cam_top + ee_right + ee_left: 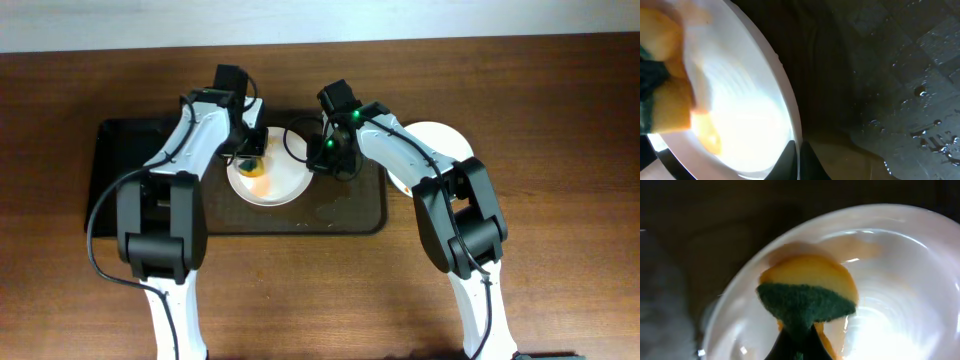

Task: Clean dirty plates on tray and stack at the side
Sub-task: 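Scrub the last plate with the sponge while the right gripper holds it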

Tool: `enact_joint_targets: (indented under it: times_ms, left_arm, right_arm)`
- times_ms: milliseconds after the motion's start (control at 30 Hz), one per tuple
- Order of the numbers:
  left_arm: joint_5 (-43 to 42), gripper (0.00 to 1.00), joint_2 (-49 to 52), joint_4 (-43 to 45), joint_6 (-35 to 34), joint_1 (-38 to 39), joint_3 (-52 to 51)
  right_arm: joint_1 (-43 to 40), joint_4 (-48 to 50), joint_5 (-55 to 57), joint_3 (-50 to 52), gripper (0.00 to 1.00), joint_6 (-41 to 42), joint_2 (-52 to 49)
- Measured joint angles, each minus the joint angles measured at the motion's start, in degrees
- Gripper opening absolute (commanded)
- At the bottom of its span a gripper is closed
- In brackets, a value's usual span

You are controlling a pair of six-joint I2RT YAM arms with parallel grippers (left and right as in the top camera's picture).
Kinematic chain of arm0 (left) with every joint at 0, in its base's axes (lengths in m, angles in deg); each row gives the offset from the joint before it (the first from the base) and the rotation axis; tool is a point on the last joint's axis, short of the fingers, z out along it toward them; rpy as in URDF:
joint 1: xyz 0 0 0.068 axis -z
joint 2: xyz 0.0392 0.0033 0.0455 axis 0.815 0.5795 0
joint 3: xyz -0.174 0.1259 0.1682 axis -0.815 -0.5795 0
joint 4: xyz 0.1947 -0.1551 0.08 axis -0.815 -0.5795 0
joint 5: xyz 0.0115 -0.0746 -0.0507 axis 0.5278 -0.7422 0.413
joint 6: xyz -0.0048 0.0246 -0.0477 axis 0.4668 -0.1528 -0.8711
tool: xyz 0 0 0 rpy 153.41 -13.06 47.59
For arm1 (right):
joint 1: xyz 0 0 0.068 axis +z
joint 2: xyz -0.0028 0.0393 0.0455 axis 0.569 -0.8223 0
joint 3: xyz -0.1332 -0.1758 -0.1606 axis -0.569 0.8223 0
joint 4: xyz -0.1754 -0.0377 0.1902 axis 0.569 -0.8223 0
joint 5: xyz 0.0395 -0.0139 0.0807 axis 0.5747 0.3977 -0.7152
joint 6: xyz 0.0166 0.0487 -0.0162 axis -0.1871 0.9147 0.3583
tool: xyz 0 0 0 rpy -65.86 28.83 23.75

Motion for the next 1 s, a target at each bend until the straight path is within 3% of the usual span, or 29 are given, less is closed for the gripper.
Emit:
enact_joint_targets:
  times_ms: [133,267,400,1000]
  left_arm:
    - [10.5,0.01,-4.1,0.0,-6.1,3.5,0.0]
    - [14.2,0.0,-5.0,2.6,-9.9,3.8,-3.5]
    - [13.3,0.0,-5.0,12.0,-10.8,3.7,-11.0]
    - [10.6,0.0,-10.3,22.8,-5.1,3.7,-23.3]
  right_arm:
    - [0.0,0.0,0.0,0.0,0.04,-0.1,0.0]
    - [0.0,0.0,0.0,0.0,0.04,-0.1,0.0]
    - [0.0,-0.2,0.0,0.0,0.04,-0.2,0.0]
    - [0.0,-0.2,0.2,0.0,0.04,-0.5,0.0]
